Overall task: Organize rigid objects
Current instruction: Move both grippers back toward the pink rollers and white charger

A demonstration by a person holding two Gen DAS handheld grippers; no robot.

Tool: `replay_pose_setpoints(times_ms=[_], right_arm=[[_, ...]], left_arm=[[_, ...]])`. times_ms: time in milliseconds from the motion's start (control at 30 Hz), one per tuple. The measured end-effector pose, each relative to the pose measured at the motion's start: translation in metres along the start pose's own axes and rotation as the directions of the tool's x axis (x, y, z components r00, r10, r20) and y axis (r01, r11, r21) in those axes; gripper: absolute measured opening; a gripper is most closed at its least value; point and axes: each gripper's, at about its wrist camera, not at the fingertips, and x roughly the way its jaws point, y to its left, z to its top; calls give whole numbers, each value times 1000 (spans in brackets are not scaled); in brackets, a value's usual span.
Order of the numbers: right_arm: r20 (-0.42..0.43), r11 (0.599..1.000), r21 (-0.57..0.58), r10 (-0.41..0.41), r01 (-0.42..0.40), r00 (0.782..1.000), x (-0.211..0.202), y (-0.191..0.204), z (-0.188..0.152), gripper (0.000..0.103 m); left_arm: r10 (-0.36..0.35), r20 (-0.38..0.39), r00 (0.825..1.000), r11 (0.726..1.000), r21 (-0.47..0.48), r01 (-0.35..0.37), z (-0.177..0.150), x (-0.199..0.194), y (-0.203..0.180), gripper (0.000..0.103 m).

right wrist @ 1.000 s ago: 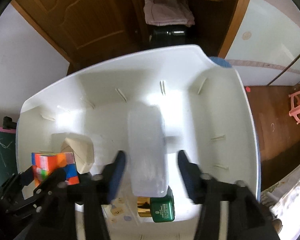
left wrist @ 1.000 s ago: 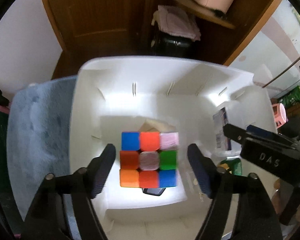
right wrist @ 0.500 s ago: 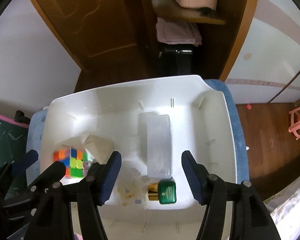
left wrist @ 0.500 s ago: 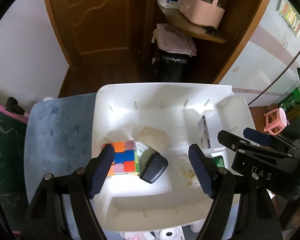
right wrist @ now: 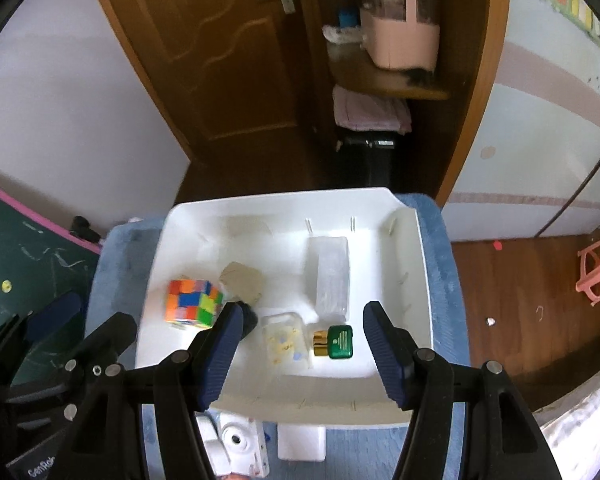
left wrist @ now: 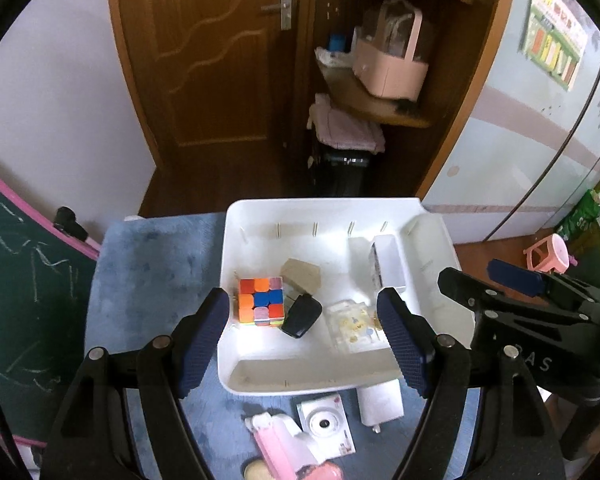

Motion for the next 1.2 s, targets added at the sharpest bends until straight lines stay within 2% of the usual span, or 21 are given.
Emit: replay_pose_setpoints(times_ms=[333,567,733,900,1200], right_arm=[[96,997,-49,61,-57,993,-72,1,-42,64],[124,995,-69,78,-70,989,-95,-1,-79,64],[102,995,-71,80,-73,992,-88,-4,-103,64],[42,996,-59,75,-73,996,-63,-7,-127,64],[-43,999,-23,46,-47,998,-17,-15,-151,64]], left_arm=[[3,91,996,1000,19,-5,-37,-58,-4,80],[1,74,997,1000,7,-2,-74,-65,1,81],[27,4,1000,999,-40,-27,-105,-43,17,81],[48,-84,995,995,-85,-55,-135,-11,37,81],[12,-241,970,989,-140,-47,-165,48,60,80]])
